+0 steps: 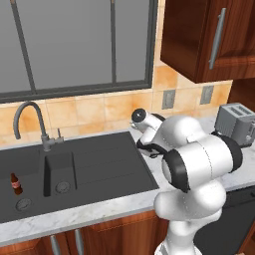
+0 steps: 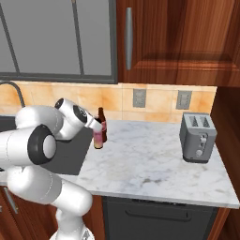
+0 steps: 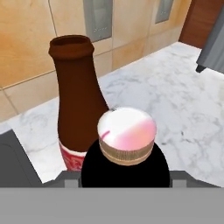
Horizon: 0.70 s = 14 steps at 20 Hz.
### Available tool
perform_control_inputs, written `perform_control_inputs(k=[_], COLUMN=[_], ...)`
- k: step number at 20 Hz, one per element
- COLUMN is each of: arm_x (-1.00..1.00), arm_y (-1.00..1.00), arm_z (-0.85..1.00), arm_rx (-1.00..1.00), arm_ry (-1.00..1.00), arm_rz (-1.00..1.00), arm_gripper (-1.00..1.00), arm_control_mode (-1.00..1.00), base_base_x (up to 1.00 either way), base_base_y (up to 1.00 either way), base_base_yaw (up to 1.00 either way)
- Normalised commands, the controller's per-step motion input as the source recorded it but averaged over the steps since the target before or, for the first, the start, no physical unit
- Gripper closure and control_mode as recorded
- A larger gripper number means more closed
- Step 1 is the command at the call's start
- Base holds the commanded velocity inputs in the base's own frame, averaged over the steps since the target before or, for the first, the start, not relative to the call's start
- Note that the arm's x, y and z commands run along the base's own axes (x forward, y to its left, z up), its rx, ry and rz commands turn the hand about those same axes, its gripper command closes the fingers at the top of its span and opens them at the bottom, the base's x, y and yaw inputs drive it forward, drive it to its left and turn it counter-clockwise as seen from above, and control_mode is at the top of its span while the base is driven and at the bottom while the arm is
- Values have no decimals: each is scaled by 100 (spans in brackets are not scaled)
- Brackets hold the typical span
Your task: Place the large bottle from the dining counter next to the other large bottle outside the sink, and place the small bottle from the dining counter next to the other small bottle inside the sink.
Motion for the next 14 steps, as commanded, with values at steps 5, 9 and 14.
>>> perform_control_inputs(k=[5,9,14], arm_x=[-26,-44,-40], arm_y=[-4,-2,-2], arm_z=[-52,-63,-67], arm_rx=[2,1,1], arm_ry=[1,0,0], arm_rz=[-5,-6,-6], arm_gripper=[100,100,100], arm_control_mode=[-100,-100,-100], base_base_x=[0,0,0], base_base_y=[0,0,0], base_base_yaw=[0,0,0])
